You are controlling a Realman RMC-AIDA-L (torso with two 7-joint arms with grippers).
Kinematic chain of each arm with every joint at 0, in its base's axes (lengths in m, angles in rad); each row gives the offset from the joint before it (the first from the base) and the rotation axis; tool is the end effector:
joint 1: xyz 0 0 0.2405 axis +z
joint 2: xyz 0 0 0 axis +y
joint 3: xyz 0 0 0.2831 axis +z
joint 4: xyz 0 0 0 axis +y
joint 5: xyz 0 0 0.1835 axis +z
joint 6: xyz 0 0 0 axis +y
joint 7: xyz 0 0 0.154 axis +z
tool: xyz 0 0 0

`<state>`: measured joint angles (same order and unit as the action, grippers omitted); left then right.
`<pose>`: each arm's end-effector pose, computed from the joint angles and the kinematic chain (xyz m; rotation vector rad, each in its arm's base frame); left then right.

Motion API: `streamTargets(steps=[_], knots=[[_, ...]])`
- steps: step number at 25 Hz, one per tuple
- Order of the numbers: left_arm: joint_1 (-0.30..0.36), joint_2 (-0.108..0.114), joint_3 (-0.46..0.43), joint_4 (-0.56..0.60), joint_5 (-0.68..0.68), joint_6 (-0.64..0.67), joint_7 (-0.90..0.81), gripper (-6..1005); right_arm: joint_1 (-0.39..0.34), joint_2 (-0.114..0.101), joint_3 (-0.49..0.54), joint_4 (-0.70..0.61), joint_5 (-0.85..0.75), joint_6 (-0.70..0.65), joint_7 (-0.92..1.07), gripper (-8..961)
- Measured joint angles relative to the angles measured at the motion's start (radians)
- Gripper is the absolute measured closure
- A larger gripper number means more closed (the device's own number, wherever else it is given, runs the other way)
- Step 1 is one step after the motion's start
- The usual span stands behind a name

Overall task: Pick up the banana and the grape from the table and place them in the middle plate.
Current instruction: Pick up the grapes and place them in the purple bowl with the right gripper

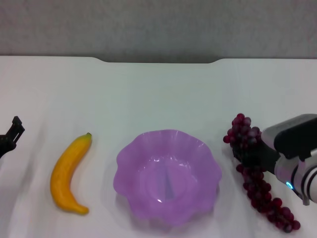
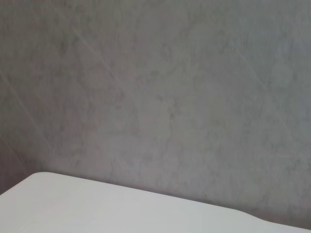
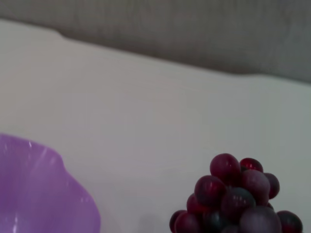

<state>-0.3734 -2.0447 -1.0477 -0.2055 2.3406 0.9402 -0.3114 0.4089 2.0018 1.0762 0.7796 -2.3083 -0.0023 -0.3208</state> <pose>-0.3846 0.3295 0.0031 -1.4174 -0.8878 -0.6440 0.3097 0.3621 -0.0802 -2.0524 0.8350 0.1230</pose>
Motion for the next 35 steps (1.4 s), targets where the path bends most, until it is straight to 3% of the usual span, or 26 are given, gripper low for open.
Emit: streamTargets(steps=[7,16,22,27,35], knots=[[0.002,0.000,0.000,-0.001,0.000,0.000,0.000,105,-0.088,-0.005,-0.087,0.053,-0.040,-0.205,-0.003,465],[0.007,0.000,-0.003,0.000,0.000,0.003,0.000,106,-0.287,-0.006,-0.116,0.328,-0.272,-0.334,-0.003,475],[0.007,0.000,-0.003,0.001,-0.001,0.001,0.000,105,-0.350,-0.008,-0.139,0.520,-0.362,-0.315,-0.003,476],[0.007,0.000,-0.003,0.003,-0.001,0.000,0.000,105,-0.379,-0.017,-0.139,0.673,-0.389,-0.210,-0.003,476],[0.002,0.000,-0.003,0.001,-0.001,0.000,0.002,106,-0.341,-0.009,-0.137,0.648,-0.401,-0.140,-0.001,479]])
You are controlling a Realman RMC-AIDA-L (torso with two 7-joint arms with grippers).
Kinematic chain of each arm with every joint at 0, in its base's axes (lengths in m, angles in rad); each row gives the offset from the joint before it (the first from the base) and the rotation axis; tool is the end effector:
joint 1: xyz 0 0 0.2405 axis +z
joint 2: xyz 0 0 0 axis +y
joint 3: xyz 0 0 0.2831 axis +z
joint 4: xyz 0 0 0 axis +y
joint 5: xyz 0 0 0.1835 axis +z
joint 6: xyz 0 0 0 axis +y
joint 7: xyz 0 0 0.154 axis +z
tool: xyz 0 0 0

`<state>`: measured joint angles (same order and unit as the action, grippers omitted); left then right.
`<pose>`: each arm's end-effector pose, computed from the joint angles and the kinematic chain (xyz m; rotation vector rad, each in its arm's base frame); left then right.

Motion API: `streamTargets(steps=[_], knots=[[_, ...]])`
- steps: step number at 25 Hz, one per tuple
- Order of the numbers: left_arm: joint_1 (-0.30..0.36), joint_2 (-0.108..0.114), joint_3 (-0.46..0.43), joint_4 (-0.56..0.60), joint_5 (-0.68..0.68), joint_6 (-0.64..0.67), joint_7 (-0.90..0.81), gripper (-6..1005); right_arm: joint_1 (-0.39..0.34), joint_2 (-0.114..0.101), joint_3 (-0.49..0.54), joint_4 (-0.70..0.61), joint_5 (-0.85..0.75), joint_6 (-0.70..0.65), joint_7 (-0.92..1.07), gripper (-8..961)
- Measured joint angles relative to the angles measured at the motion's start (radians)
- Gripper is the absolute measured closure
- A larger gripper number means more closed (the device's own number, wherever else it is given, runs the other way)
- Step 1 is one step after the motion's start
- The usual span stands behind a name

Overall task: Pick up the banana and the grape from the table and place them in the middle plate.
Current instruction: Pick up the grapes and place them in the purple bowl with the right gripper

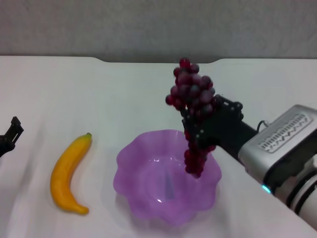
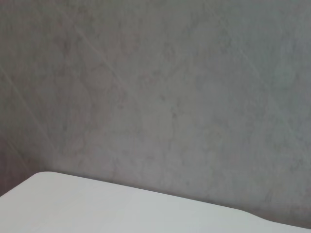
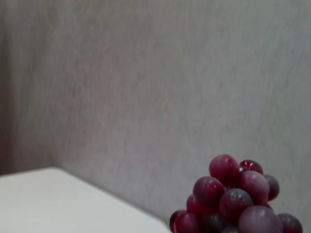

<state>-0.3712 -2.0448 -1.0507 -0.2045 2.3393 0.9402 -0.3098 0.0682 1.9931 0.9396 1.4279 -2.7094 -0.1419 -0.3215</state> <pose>-0.3859 0.3286 0.0037 -1.4123 -0.8894 -0.6409 0.1866 0.2895 -0.0609 -2.1199 0.2963 0.5390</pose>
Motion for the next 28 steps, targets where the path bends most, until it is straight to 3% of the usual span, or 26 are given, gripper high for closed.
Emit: streamTargets(steps=[11,22,28], knots=[[0.001,-0.002,0.002,-0.003,0.000,-0.001,0.000,106,0.172,0.003,-0.030,-0.226,0.106,0.166,0.010,483],[-0.007,-0.002,0.007,-0.002,0.003,-0.002,0.000,106,0.313,0.006,-0.045,-0.420,0.265,0.209,0.010,485],[-0.008,-0.002,0.007,-0.003,0.003,-0.012,0.000,106,0.335,0.007,-0.061,-0.436,0.276,0.200,0.000,487]])
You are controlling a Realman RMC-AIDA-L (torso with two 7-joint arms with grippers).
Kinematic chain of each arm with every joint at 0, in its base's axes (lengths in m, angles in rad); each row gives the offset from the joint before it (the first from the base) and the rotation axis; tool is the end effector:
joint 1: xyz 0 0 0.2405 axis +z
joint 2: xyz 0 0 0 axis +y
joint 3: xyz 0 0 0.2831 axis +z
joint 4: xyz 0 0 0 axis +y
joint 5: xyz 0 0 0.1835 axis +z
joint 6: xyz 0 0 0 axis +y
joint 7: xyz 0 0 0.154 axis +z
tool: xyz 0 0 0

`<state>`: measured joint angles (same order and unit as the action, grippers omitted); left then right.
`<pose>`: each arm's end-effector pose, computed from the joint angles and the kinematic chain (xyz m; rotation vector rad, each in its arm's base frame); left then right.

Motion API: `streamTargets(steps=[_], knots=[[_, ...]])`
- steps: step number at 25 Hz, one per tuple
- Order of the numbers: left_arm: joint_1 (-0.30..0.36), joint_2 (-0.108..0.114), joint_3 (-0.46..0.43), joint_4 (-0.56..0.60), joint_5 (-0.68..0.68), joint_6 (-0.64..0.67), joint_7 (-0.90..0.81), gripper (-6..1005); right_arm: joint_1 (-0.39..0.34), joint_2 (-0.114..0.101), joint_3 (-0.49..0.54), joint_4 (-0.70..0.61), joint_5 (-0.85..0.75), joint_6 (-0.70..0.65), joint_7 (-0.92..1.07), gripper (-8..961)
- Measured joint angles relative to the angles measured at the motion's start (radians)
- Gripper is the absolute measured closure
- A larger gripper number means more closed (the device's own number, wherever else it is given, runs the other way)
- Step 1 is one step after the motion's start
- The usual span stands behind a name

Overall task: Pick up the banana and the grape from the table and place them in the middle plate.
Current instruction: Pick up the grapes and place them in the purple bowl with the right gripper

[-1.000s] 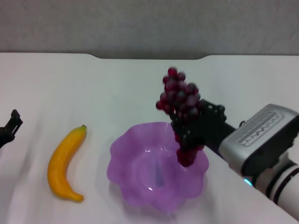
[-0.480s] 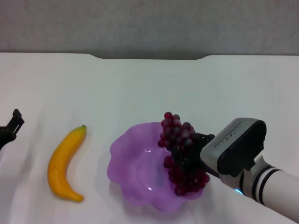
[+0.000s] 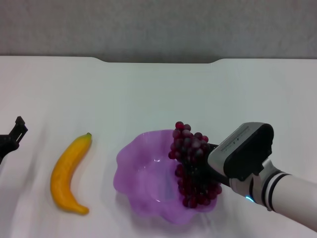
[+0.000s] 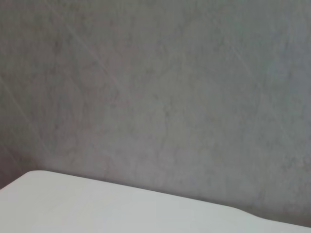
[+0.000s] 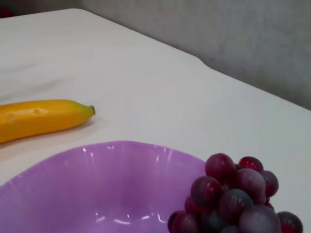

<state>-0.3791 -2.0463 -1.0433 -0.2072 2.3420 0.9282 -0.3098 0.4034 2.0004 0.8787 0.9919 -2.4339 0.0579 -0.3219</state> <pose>-0.3830 0.3314 0.0003 -1.4291 -0.8923 -0.6392 0.2432 0.3330 -0.1223 -2.3493 0.5344 0.1493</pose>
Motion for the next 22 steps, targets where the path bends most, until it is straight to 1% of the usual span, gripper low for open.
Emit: streamTargets(steps=[5,8,12,17,19,22], knots=[[0.000,0.000,0.000,0.000,0.001,-0.002,0.000,105,0.008,0.000,-0.012,-0.001,-0.003,-0.037,-0.013,488],[0.000,0.000,0.000,0.000,0.002,-0.003,0.000,105,0.006,0.000,-0.023,0.000,-0.003,-0.065,-0.021,421],[0.001,0.000,-0.002,0.000,-0.002,-0.003,0.000,105,-0.008,-0.001,-0.046,-0.012,-0.003,-0.140,-0.042,327],[0.003,0.000,-0.005,0.002,-0.003,-0.003,0.000,105,-0.015,-0.002,-0.053,-0.020,-0.002,-0.179,-0.052,200],[0.002,0.000,-0.005,0.002,-0.003,-0.003,0.000,105,-0.024,-0.002,-0.068,-0.041,-0.002,-0.263,-0.051,152],[0.001,0.000,-0.003,0.002,-0.003,-0.003,0.000,105,-0.049,-0.001,-0.110,-0.100,0.000,-0.460,-0.043,82]])
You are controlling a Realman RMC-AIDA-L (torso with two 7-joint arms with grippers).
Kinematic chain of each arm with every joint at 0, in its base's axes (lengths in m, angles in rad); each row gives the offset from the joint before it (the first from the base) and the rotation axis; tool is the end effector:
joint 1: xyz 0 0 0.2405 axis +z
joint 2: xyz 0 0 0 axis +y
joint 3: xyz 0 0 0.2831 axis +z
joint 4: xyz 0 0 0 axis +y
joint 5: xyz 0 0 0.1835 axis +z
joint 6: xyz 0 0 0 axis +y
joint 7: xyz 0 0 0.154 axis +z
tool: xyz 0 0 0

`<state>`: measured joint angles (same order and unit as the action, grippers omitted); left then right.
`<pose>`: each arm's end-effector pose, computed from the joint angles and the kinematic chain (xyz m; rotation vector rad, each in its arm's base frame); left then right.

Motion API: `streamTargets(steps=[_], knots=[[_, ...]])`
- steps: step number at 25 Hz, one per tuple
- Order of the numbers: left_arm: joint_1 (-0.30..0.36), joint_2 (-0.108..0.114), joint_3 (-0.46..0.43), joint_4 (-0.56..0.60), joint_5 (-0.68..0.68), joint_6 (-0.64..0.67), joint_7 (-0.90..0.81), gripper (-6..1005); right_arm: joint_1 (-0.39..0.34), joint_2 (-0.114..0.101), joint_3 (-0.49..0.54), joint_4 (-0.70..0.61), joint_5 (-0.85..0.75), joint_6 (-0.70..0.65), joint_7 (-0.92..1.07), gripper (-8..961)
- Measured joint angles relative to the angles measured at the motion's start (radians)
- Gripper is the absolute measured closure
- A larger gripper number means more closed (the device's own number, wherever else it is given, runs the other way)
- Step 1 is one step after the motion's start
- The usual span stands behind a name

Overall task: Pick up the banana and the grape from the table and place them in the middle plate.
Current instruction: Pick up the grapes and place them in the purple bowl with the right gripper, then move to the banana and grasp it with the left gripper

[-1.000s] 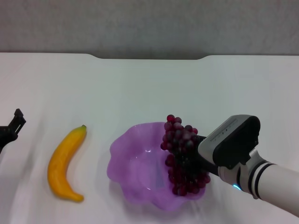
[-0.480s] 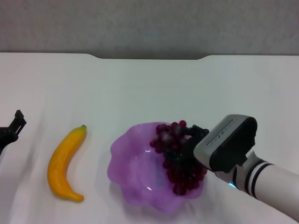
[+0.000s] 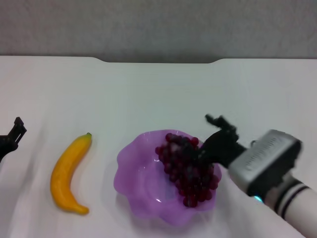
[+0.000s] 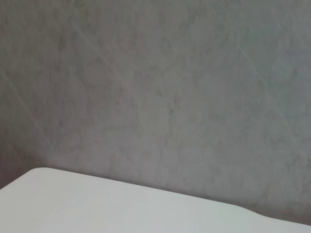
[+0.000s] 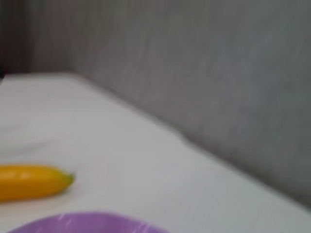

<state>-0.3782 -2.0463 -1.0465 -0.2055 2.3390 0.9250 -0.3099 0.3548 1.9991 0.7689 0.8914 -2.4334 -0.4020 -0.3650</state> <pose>-0.3845 0.3309 0.0009 -1.4225 -0.8977 -0.6355 0.2393 0.3276 -0.1066 -2.1869 0.3107 0.3936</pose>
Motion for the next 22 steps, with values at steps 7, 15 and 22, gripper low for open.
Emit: streamTargets(steps=[7,15,22], knots=[[0.001,0.000,0.000,0.000,0.000,0.000,0.000,105,-0.052,0.002,-0.038,-0.174,0.001,-0.484,0.131,70],[0.000,0.000,0.004,-0.015,0.004,0.009,0.000,105,-0.033,0.006,0.018,-0.355,0.071,-0.588,0.235,69],[0.001,-0.001,0.005,-0.025,0.007,0.013,0.000,106,0.018,0.009,0.008,-0.494,0.191,-0.569,0.250,68]])
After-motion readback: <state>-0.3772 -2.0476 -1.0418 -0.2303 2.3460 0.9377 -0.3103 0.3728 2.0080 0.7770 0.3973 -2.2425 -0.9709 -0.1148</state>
